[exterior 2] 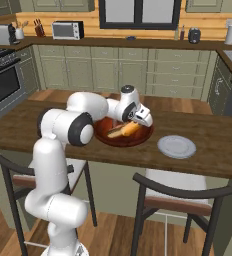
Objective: Place one bun and one sausage from the bowl on each plate.
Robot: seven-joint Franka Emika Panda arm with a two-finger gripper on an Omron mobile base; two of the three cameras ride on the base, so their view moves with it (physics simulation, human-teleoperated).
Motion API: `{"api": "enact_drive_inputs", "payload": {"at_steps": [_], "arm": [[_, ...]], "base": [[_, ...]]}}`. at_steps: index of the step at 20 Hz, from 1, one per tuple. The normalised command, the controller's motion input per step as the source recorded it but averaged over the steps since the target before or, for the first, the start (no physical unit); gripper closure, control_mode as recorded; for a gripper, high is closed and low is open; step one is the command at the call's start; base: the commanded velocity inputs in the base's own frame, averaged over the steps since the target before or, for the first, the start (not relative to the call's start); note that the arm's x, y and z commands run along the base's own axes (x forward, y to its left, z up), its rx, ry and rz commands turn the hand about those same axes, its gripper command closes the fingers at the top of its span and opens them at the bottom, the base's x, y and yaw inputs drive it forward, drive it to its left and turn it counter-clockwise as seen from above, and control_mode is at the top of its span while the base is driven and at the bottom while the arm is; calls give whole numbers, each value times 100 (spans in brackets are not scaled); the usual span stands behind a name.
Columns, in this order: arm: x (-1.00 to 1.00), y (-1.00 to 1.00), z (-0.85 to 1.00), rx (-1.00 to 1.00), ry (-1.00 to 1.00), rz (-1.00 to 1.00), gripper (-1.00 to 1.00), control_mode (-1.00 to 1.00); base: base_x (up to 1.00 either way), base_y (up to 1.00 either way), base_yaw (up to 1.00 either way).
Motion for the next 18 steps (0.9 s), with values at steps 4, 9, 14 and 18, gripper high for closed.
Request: {"api": "enact_drive_inputs", "payload": {"at_steps": [4,9,14,18], "arm": [[-19,-9,30,0,-9,-11,100,-100],[-23,-22,24,0,-14,-13,100,-100],[-27,-26,17,0,-17,-13,100,-100],[-27,-38,18,0,-13,-12,100,-100]], "base": [[0,0,0],[0,0,0],[0,0,0],[0,0,0]]}}
